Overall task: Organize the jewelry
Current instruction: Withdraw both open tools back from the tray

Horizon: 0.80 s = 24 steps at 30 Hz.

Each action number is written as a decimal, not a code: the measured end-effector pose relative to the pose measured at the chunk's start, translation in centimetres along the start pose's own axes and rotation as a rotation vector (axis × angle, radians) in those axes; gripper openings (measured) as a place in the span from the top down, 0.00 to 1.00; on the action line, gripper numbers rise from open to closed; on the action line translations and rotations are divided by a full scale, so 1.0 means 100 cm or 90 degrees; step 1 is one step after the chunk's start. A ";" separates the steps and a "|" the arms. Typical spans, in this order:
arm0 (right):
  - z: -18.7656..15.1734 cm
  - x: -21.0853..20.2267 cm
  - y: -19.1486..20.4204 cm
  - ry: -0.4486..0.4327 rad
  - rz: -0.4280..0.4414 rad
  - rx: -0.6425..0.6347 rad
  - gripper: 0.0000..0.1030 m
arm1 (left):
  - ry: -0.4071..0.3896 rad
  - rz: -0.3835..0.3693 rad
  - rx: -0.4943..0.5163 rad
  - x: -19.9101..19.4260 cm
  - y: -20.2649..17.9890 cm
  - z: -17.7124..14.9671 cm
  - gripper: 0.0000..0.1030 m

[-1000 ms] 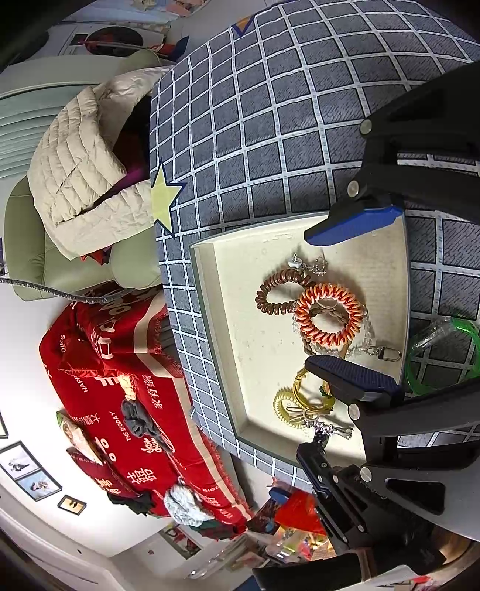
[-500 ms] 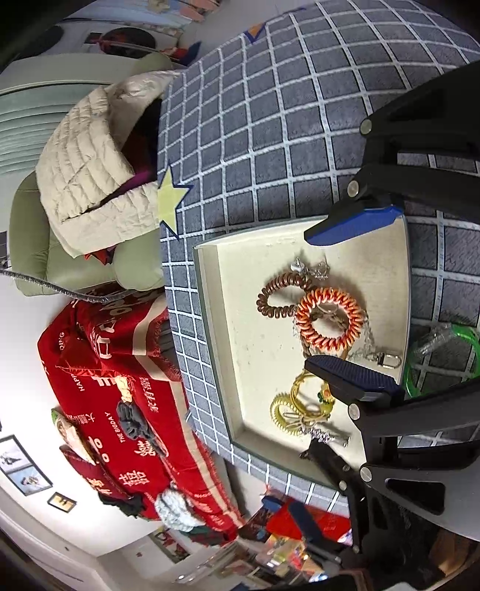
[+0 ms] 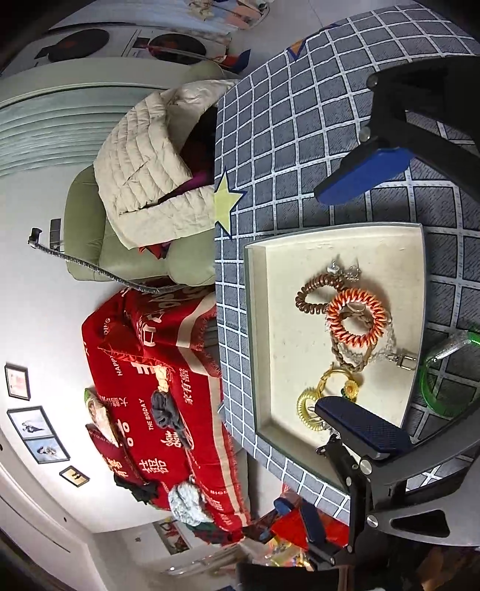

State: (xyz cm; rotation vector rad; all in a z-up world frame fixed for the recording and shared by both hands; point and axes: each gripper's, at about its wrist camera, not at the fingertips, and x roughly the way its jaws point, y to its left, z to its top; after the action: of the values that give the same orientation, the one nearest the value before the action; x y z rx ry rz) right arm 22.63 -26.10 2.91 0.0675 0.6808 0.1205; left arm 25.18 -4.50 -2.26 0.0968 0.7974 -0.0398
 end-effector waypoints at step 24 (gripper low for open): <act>-0.021 0.000 -0.005 0.107 -0.021 0.009 0.00 | 0.027 0.008 -0.009 -0.021 -0.003 -0.018 0.00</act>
State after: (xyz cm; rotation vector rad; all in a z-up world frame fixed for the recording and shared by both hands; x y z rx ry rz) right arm 21.36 -26.49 1.19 0.0601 0.8502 0.0896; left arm 22.39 -4.62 -2.04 0.0893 0.8392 -0.0207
